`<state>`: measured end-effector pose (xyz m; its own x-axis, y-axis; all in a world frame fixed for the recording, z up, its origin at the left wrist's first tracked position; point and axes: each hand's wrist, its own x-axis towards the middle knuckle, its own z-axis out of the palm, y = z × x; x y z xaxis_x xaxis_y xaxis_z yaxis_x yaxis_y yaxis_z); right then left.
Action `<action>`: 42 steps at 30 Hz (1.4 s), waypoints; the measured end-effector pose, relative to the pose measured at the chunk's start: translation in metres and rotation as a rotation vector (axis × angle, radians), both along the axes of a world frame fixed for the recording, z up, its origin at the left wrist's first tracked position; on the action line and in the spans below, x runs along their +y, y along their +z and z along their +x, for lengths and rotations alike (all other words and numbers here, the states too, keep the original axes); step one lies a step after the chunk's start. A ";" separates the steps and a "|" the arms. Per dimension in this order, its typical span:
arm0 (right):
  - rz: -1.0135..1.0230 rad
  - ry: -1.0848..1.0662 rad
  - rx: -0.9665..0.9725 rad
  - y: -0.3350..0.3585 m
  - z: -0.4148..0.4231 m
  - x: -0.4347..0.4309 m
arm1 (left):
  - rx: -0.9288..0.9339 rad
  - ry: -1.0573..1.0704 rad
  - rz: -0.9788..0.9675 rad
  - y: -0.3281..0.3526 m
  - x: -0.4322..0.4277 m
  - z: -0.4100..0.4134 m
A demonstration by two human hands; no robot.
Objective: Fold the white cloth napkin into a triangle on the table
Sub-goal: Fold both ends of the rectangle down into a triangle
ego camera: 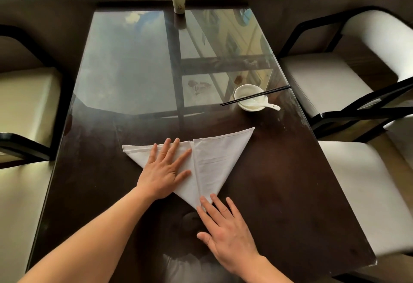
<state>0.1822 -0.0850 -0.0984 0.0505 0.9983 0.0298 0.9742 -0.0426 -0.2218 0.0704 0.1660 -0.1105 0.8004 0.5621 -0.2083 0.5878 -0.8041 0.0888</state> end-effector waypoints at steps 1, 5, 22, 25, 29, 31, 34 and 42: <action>-0.011 0.011 -0.010 0.001 0.000 -0.001 | -0.001 -0.001 0.000 0.000 0.000 0.000; -0.041 0.051 -0.033 0.003 0.001 -0.002 | -0.027 0.013 -0.027 0.005 0.001 0.000; -0.200 0.002 -0.013 0.013 0.004 0.009 | -0.592 1.099 -0.354 0.035 0.018 -0.046; -0.190 0.010 0.003 0.012 0.008 0.009 | -0.794 1.304 -0.567 0.041 0.024 -0.040; -0.165 -0.114 0.024 0.015 0.028 0.015 | -0.992 1.551 -0.854 0.044 0.031 -0.035; -0.199 -0.157 0.011 0.015 0.041 0.017 | -1.006 1.596 -0.931 0.043 0.031 -0.035; -0.255 -0.114 -0.018 0.011 0.053 0.016 | -0.967 1.540 -0.948 0.039 0.027 -0.036; -0.188 -0.119 0.014 0.012 0.056 0.010 | -0.940 1.375 -0.875 0.039 0.006 -0.030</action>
<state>0.2385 -0.0745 -0.0864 0.1674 0.9732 -0.1578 0.9566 -0.1991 -0.2127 0.0400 0.1718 -0.0719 -0.0479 0.8182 -0.5729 0.2198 0.5682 0.7930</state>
